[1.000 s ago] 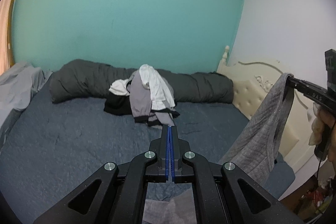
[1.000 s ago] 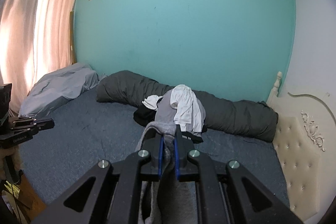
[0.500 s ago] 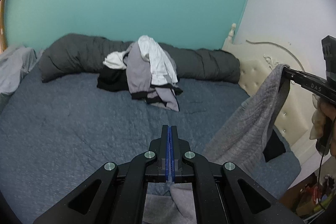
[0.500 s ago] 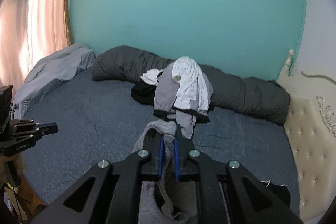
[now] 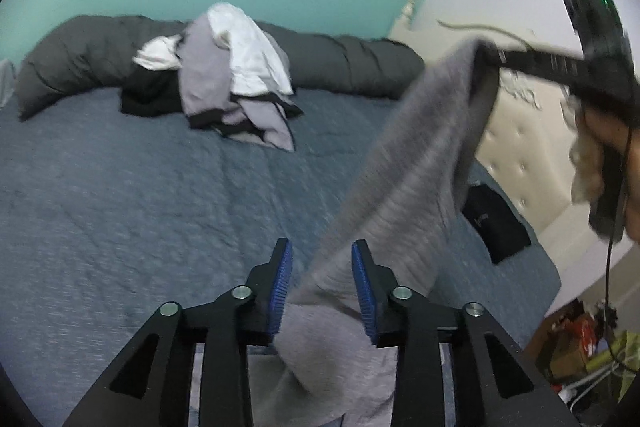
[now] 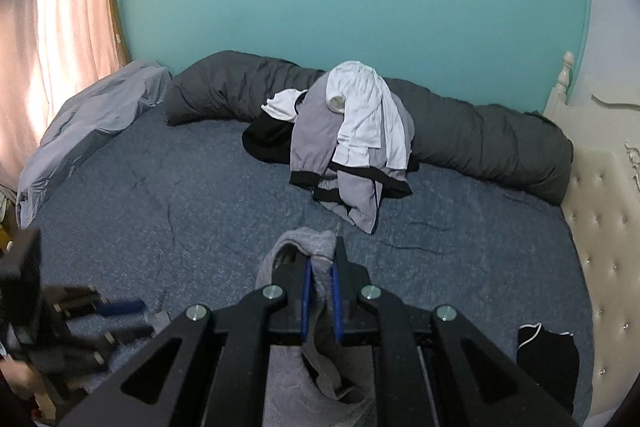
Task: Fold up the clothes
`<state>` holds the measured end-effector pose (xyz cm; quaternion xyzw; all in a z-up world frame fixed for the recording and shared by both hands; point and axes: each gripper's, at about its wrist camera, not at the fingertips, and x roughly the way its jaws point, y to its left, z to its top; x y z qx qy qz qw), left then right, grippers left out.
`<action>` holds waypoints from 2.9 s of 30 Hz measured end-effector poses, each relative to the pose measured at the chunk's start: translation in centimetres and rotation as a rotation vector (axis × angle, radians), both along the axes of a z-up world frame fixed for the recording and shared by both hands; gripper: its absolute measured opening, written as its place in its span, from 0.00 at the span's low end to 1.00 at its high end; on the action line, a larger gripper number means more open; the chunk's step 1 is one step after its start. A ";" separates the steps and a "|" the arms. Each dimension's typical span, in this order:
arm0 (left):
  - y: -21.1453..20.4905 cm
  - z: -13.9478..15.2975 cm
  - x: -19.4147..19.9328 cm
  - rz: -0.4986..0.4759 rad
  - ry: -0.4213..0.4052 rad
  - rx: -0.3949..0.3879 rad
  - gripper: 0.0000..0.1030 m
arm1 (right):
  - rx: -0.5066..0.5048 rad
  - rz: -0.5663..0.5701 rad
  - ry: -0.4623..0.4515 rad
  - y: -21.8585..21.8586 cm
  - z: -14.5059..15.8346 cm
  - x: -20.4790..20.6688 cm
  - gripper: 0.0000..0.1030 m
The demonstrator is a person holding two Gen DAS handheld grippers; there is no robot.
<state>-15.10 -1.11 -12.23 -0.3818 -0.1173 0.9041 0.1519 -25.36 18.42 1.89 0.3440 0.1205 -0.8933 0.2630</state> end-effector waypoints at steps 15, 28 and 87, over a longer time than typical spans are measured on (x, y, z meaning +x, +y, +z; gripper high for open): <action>5.8 -8.4 -6.5 -0.024 -0.028 0.021 0.59 | -0.029 0.031 -0.068 0.9 -4.6 -3.3 0.08; 7.8 -10.2 -8.1 -0.067 0.007 0.034 0.30 | -0.062 0.116 -0.067 0.6 -3.8 -2.5 0.08; 0.0 -16.2 -5.5 0.207 0.004 -0.069 0.48 | -0.065 0.160 -0.249 -2.8 -12.0 -3.2 0.08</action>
